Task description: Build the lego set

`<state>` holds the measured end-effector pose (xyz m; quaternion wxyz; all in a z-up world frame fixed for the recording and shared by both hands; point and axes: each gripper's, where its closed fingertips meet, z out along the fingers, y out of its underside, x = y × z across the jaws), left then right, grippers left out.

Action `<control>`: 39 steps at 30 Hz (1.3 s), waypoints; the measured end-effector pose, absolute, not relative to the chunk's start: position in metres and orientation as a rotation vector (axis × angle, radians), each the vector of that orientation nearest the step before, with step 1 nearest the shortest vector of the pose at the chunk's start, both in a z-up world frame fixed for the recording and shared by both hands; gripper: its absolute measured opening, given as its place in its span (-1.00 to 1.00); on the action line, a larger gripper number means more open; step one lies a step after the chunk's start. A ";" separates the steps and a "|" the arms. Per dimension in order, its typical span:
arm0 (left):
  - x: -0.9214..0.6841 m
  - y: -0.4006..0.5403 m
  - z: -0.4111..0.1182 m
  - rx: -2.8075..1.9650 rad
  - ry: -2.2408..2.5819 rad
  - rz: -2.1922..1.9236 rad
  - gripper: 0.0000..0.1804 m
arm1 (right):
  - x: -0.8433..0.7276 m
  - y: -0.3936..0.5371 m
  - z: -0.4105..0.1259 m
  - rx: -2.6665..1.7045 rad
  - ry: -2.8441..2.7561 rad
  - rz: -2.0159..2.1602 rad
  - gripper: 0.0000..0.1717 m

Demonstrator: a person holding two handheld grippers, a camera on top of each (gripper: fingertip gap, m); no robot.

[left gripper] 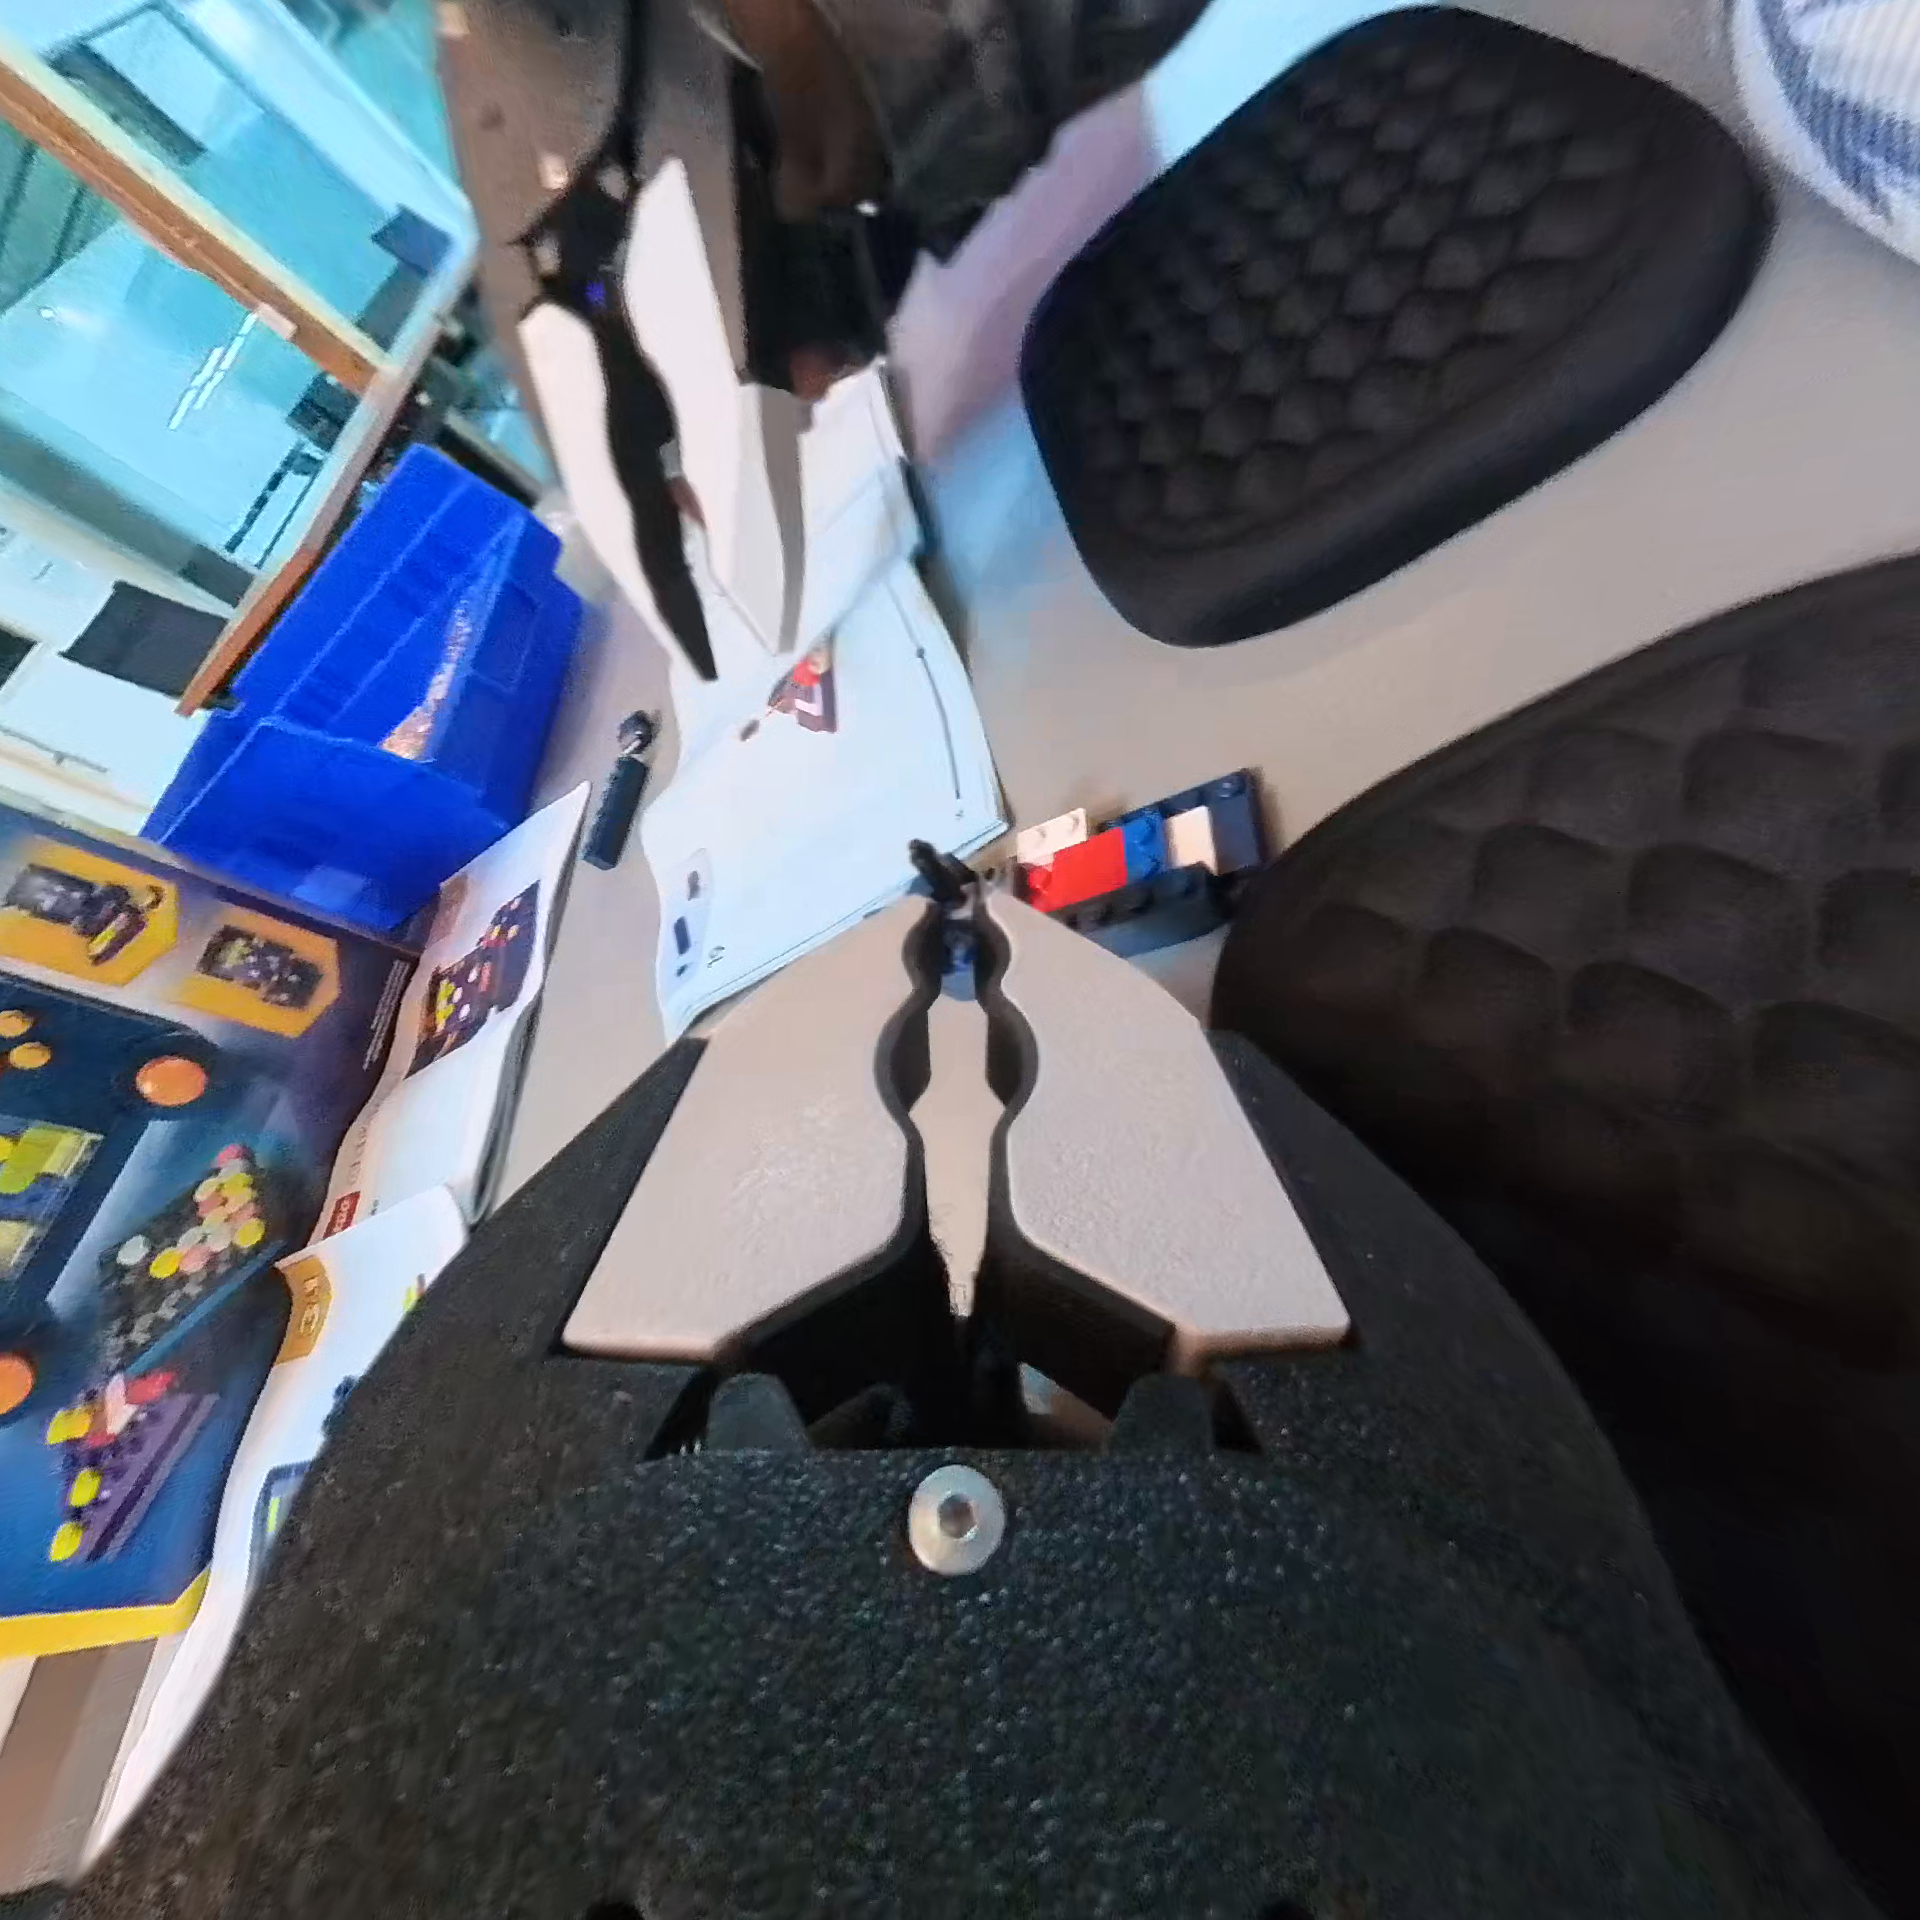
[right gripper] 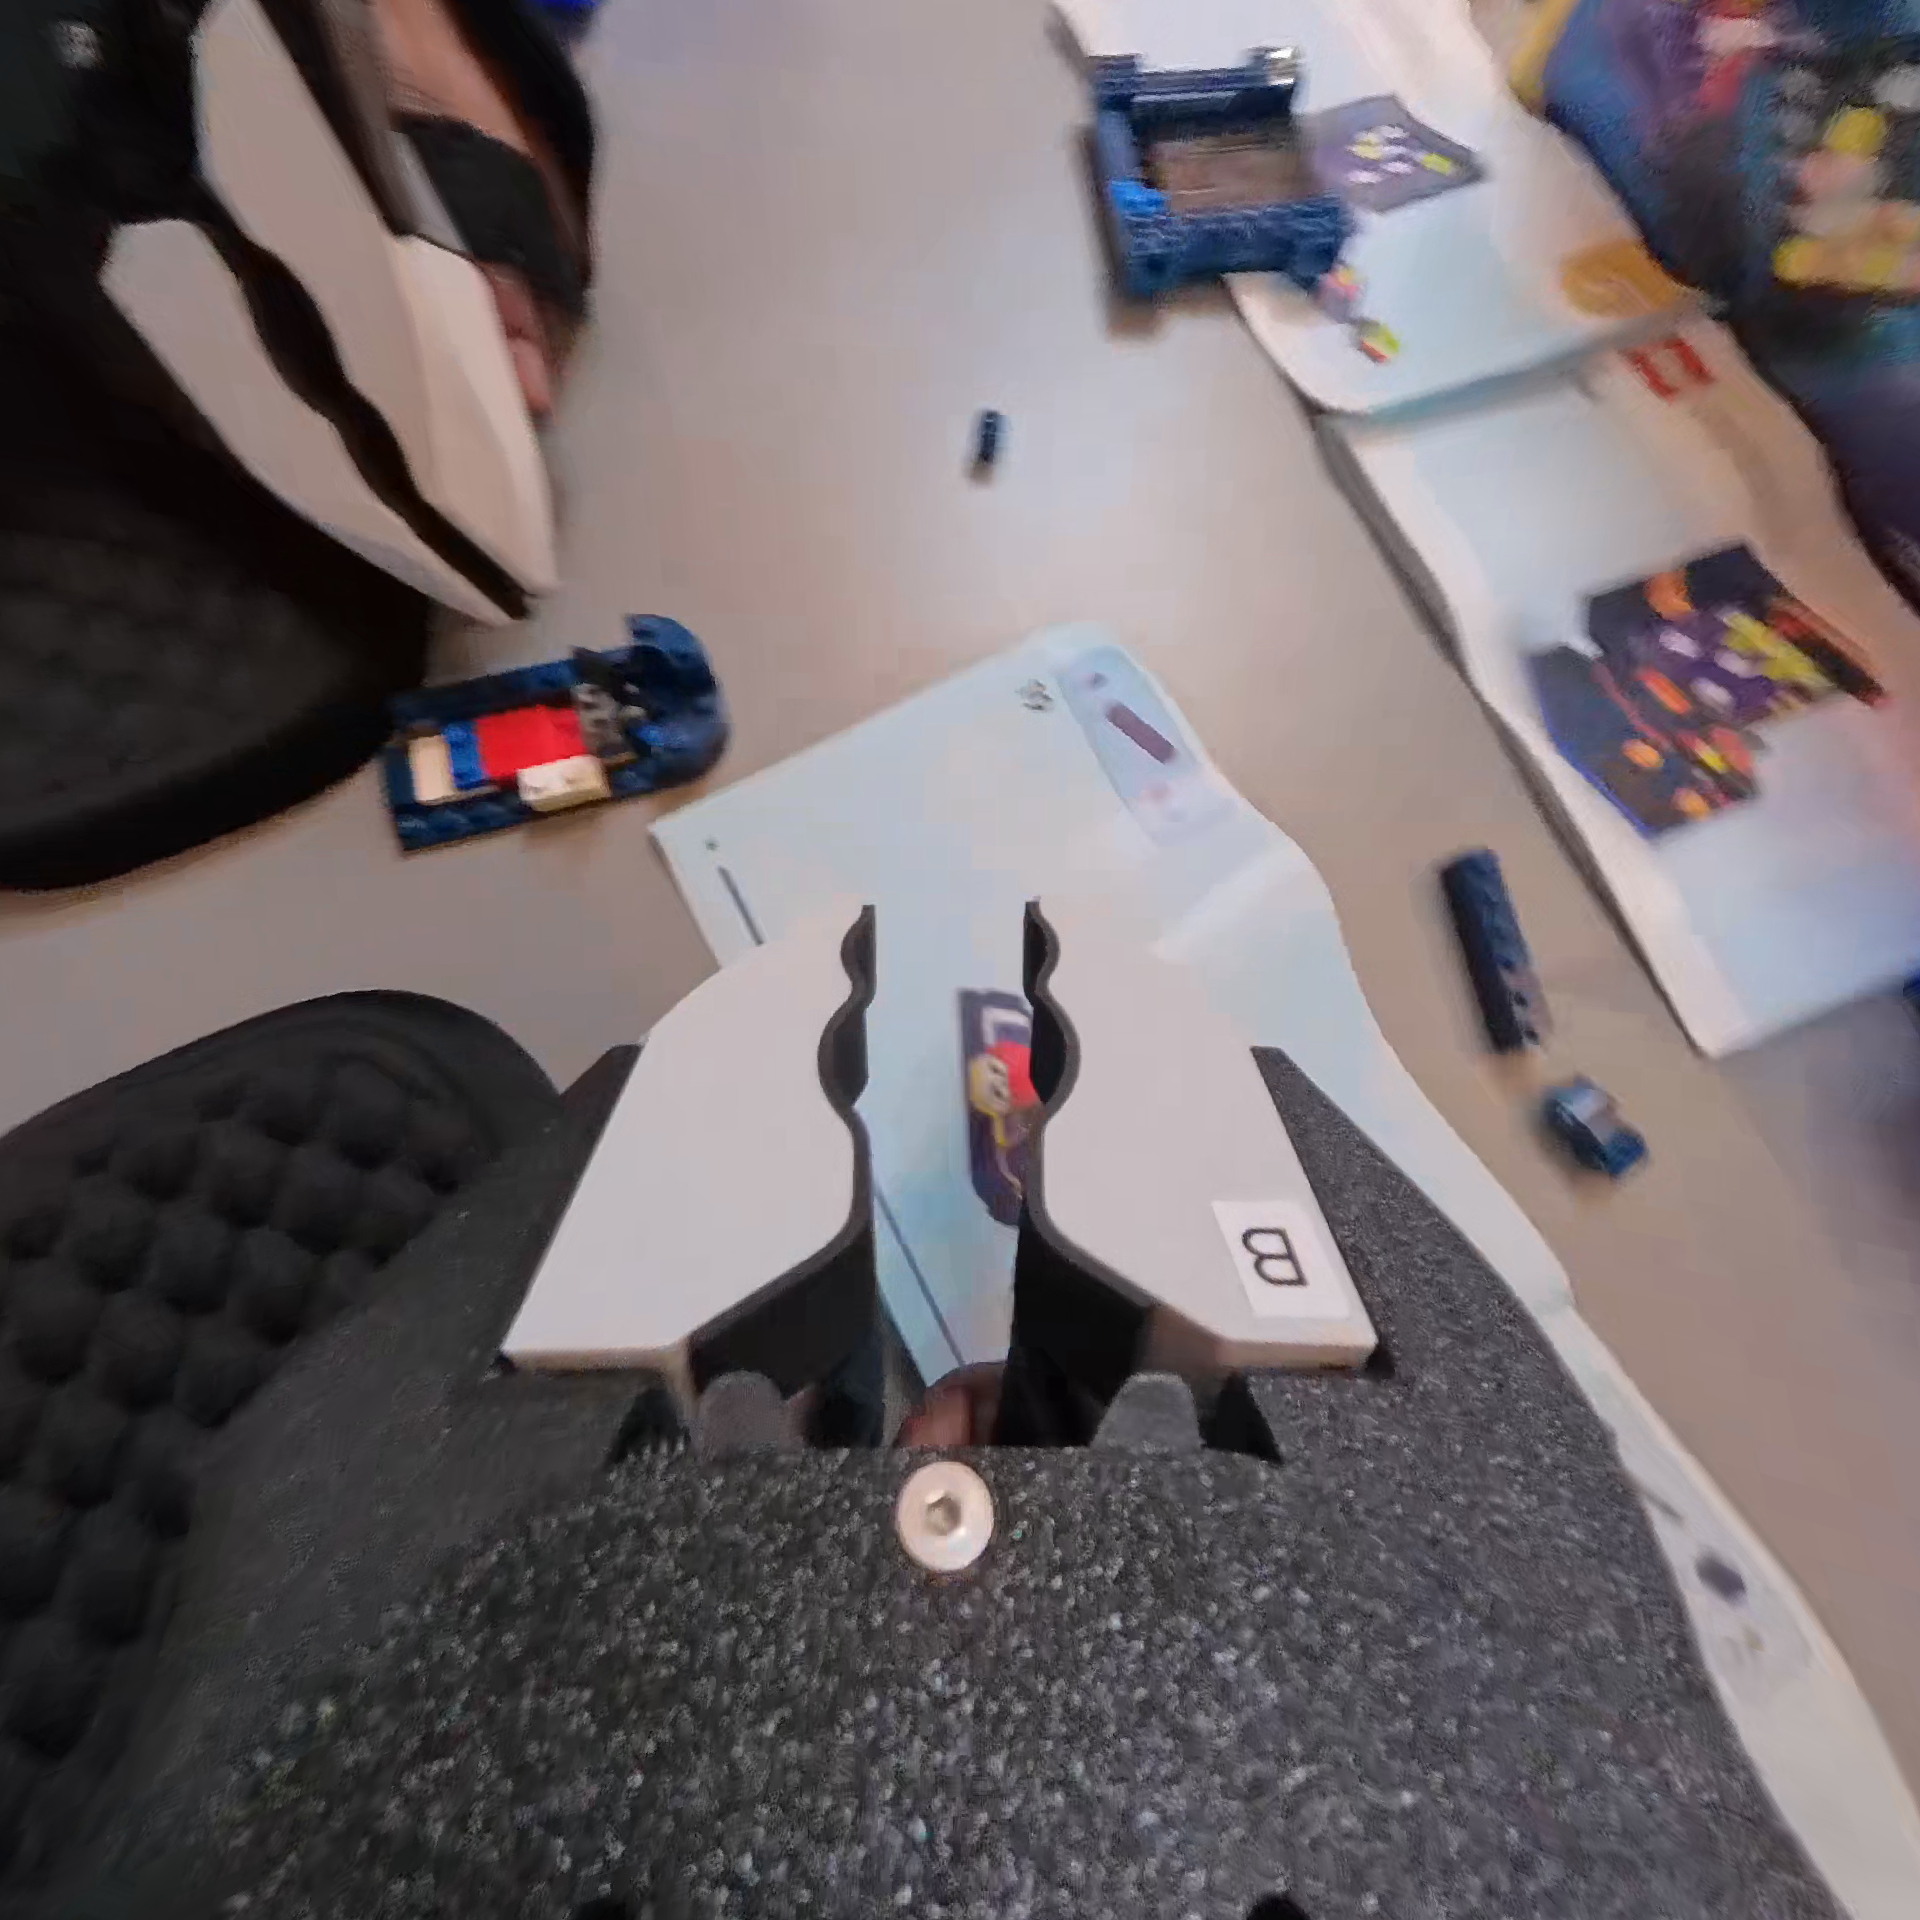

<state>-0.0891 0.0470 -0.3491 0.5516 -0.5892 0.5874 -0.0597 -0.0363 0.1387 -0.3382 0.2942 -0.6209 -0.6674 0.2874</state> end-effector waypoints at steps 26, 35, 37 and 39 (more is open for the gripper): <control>-0.125 0.072 -0.291 -1.342 0.894 -0.326 -0.70 | -0.013 0.282 -0.381 -1.568 -1.897 0.589 -0.85; -0.122 0.071 -0.294 -1.326 0.930 -0.295 -0.67 | -0.012 0.244 -0.308 -1.700 -1.482 0.988 -0.86; -0.117 0.074 -0.294 -1.324 0.942 -0.305 -0.65 | -0.022 0.207 -0.289 -1.697 -1.380 1.258 -0.86; -0.107 0.078 -0.290 -1.321 0.946 -0.367 -0.62 | -0.035 0.159 -0.277 -1.667 -1.308 1.610 -0.86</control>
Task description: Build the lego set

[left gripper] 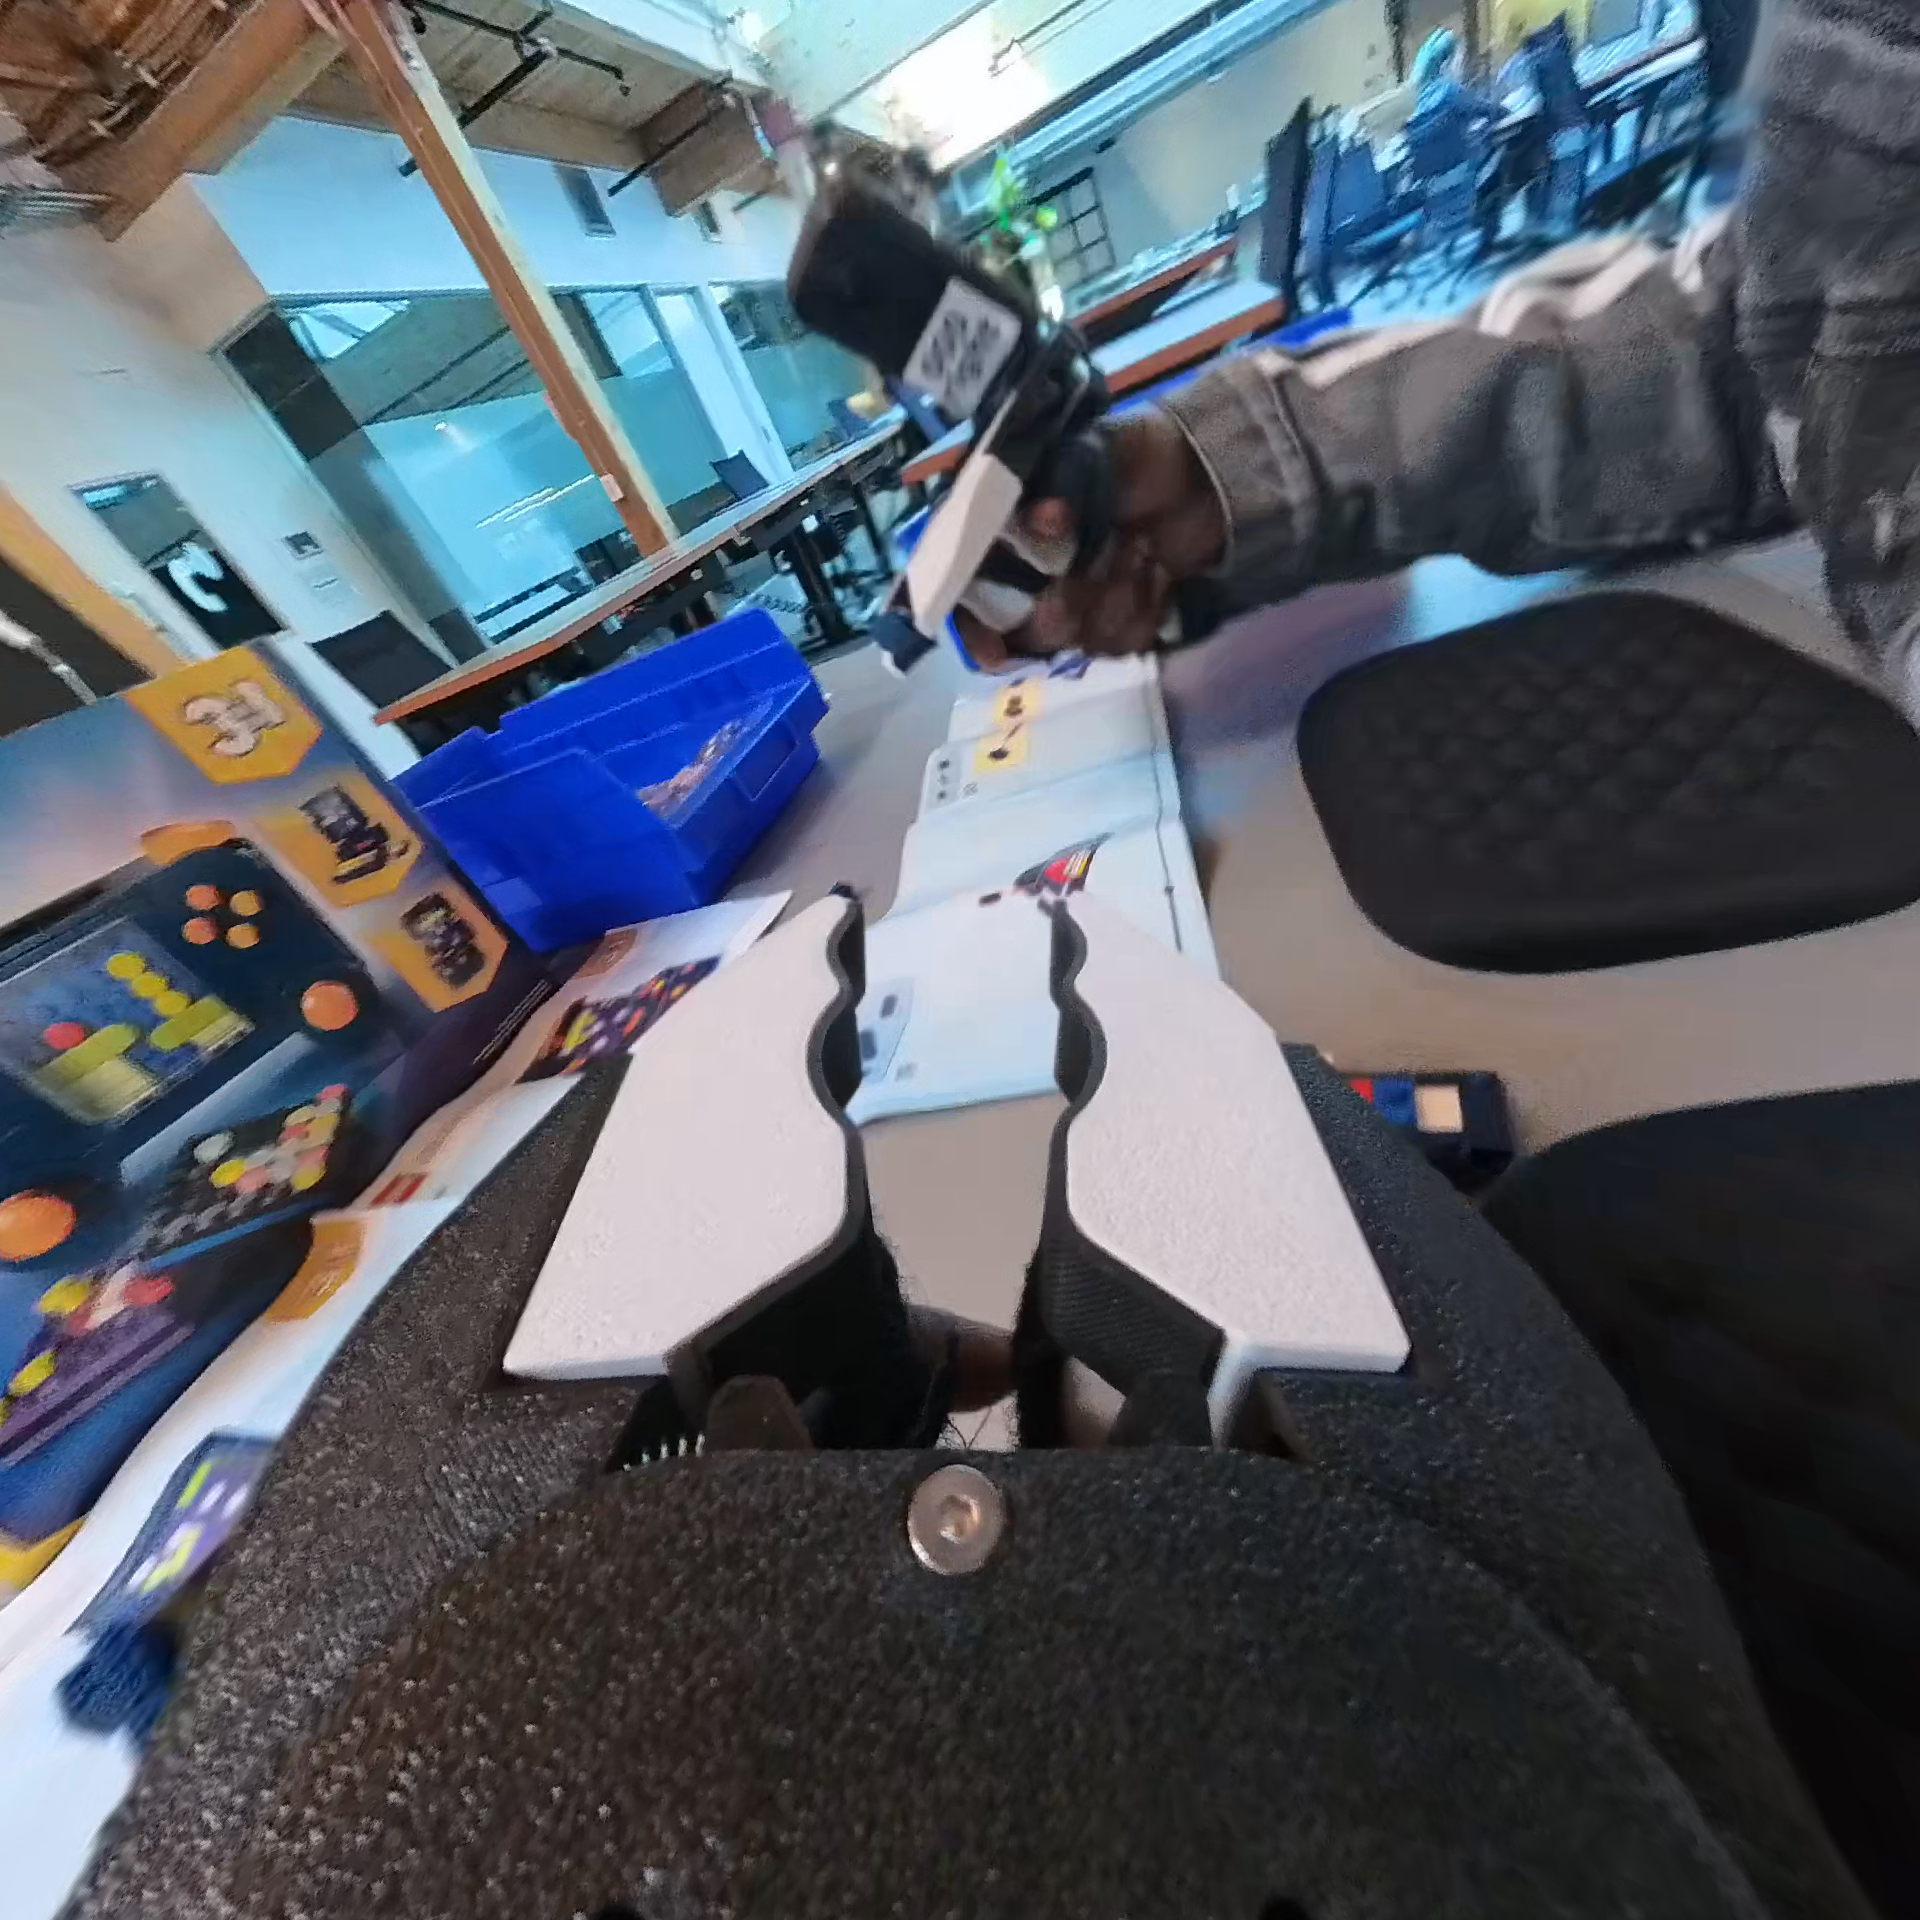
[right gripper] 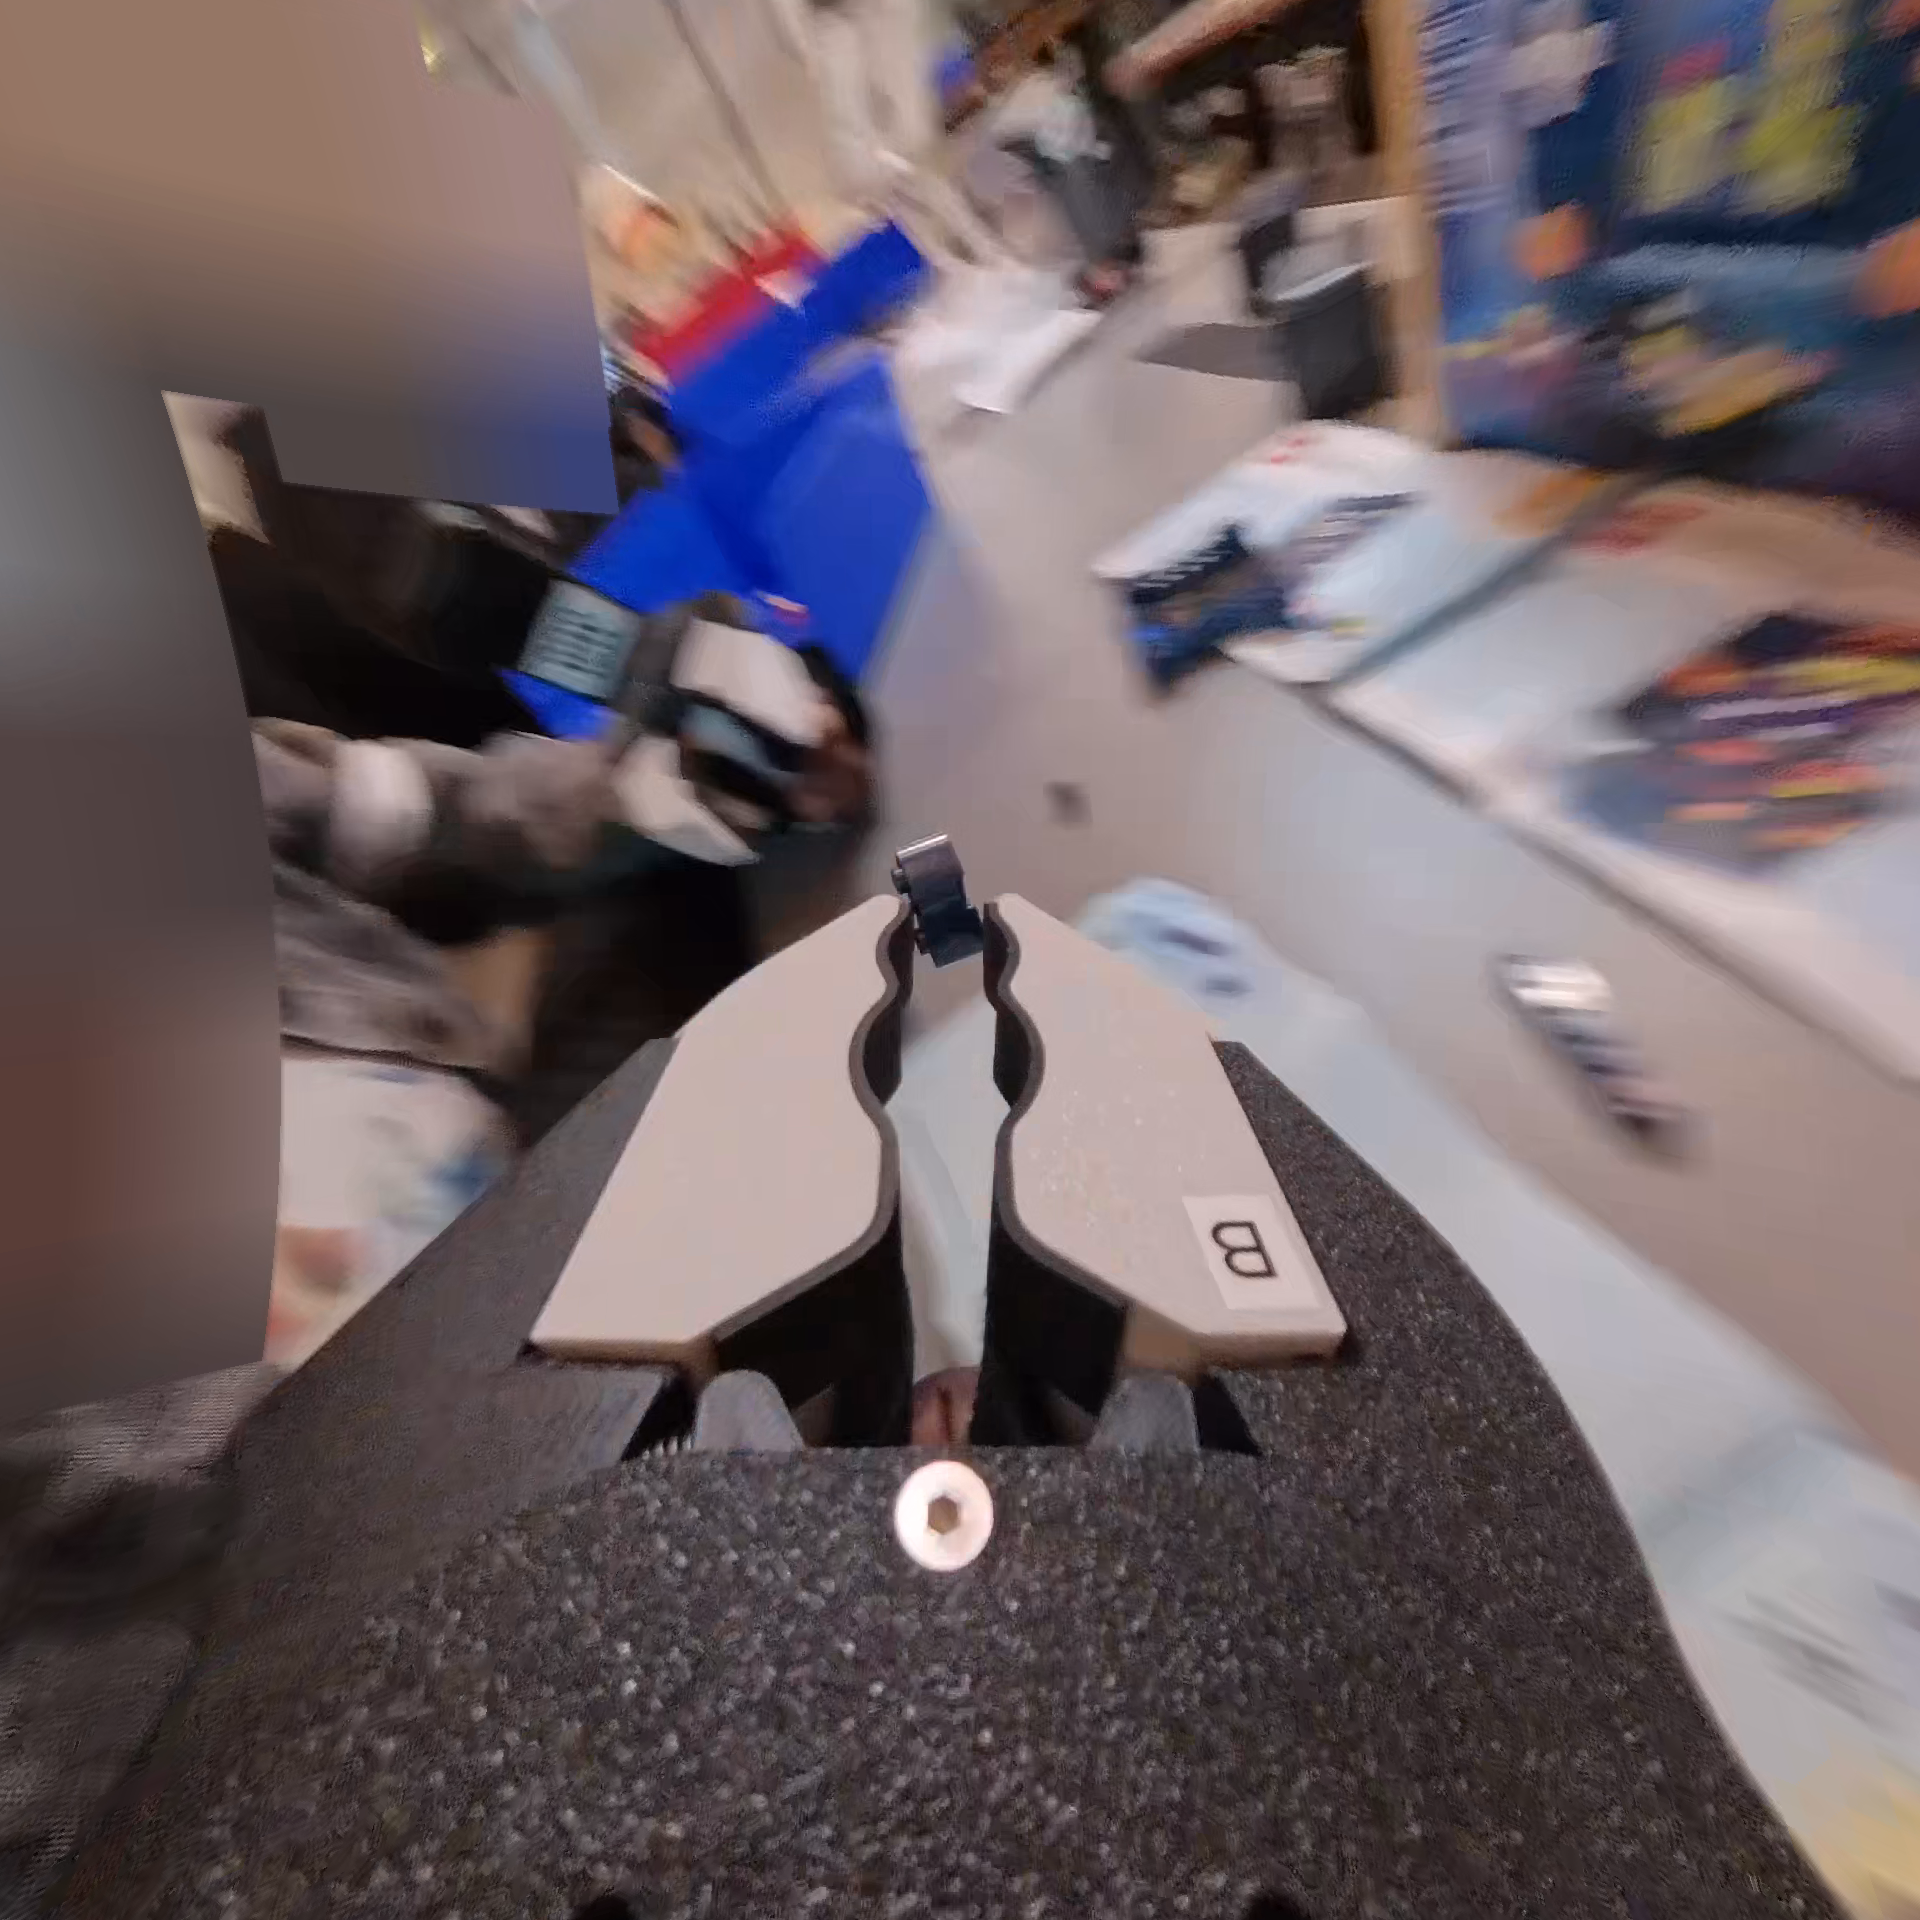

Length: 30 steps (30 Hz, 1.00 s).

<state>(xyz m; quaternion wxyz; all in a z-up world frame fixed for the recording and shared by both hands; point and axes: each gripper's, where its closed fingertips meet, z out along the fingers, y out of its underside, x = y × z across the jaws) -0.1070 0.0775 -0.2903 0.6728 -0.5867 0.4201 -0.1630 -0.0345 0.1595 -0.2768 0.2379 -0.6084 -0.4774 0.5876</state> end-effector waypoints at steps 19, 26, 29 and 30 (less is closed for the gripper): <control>-0.065 0.072 -0.287 -1.117 1.083 -0.474 -0.52 | -0.067 0.070 -0.304 -1.642 -1.385 1.624 -0.86; -0.062 0.071 -0.292 -1.115 1.119 -0.440 -0.49 | -0.069 0.082 -0.304 -1.728 -1.247 1.712 -0.86; -0.059 0.071 -0.295 -1.110 1.147 -0.411 -0.49 | -0.069 0.080 -0.300 -1.709 -1.225 1.747 -0.86; -0.059 0.070 -0.296 -1.109 1.154 -0.405 -0.49 | -0.070 0.078 -0.299 -1.705 -1.228 1.745 -0.86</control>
